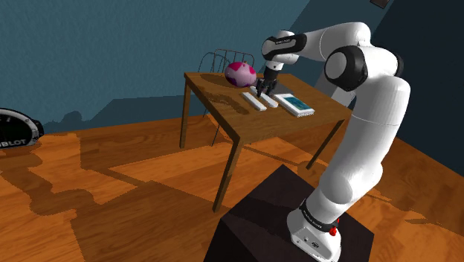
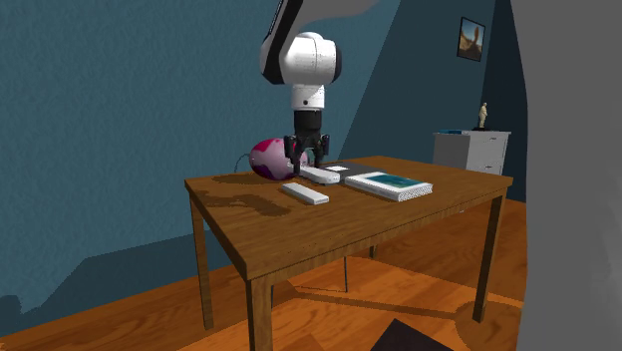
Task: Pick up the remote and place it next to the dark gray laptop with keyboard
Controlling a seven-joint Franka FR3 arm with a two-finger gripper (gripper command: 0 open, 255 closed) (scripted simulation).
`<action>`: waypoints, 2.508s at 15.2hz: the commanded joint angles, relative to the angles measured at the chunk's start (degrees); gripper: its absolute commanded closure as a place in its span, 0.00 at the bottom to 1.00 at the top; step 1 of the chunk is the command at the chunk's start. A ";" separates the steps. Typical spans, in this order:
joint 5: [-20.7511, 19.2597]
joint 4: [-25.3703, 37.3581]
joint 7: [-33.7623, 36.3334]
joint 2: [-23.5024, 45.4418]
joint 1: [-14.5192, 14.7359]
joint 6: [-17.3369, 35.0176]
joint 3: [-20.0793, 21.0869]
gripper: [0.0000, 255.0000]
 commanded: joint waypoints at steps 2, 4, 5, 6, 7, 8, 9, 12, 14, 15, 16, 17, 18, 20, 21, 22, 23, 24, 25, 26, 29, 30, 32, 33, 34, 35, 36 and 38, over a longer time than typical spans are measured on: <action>1.02 3.43 -4.23 2.38 -3.03 -1.31 -1.12 1.00; 1.69 5.64 -6.76 3.96 -5.00 -2.12 -1.74 1.00; 2.04 6.87 -8.00 4.83 -6.03 -2.58 -2.00 1.00; 2.41 8.19 -9.24 5.76 -7.06 -3.07 -2.27 1.00; 2.80 9.62 -10.46 6.75 -8.12 -3.61 -2.52 1.00; 3.20 11.14 -11.65 7.80 -9.21 -4.18 -2.74 1.00; 3.60 12.76 -12.82 8.91 -10.33 -4.80 -2.93 1.00; 4.87 18.37 -16.16 12.63 -13.88 -6.97 -3.35 1.00; 5.53 20.84 -17.70 14.72 -15.65 -7.47 -3.41 1.00; 5.59 20.23 -17.76 14.83 -15.61 -6.77 -3.36 1.00; 5.65 19.64 -17.82 14.95 -15.57 -6.07 -3.32 1.00; 5.72 19.07 -17.89 15.09 -15.53 -5.38 -3.28 1.00; 5.79 18.53 -17.95 15.23 -15.50 -4.70 -3.24 1.00; 5.95 17.49 -18.09 15.57 -15.45 -3.36 -3.15 1.00; 6.04 17.00 -18.16 15.76 -15.43 -2.70 -3.10 1.00; 6.13 16.53 -18.23 15.95 -15.42 -2.04 -3.04 1.00; 6.22 16.08 -18.30 16.16 -15.41 -1.40 -2.99 1.00; 6.32 15.65 -18.37 16.39 -15.40 -0.76 -2.93 1.00; 6.42 15.23 -18.44 16.62 -15.40 -0.12 -2.87 1.00; 6.52 14.83 -18.52 16.86 -15.40 0.50 -2.81 1.00; 6.85 13.75 -18.75 17.66 -15.43 2.34 -2.61 1.00; 6.85 13.74 -18.75 17.65 -15.43 2.34 -2.61 1.00; 6.85 13.75 -18.75 17.66 -15.43 2.34 -2.61 1.00; 6.85 13.75 -18.75 17.66 -15.43 2.34 -2.61 1.00; 6.85 13.75 -18.75 17.66 -15.43 2.34 -2.61 1.00; 6.85 13.75 -18.75 17.66 -15.43 2.34 -2.61 1.00; 6.85 13.75 -18.75 17.66 -15.43 2.34 -2.61 1.00; 6.85 13.73 -18.75 17.64 -15.43 2.34 -2.61 0.00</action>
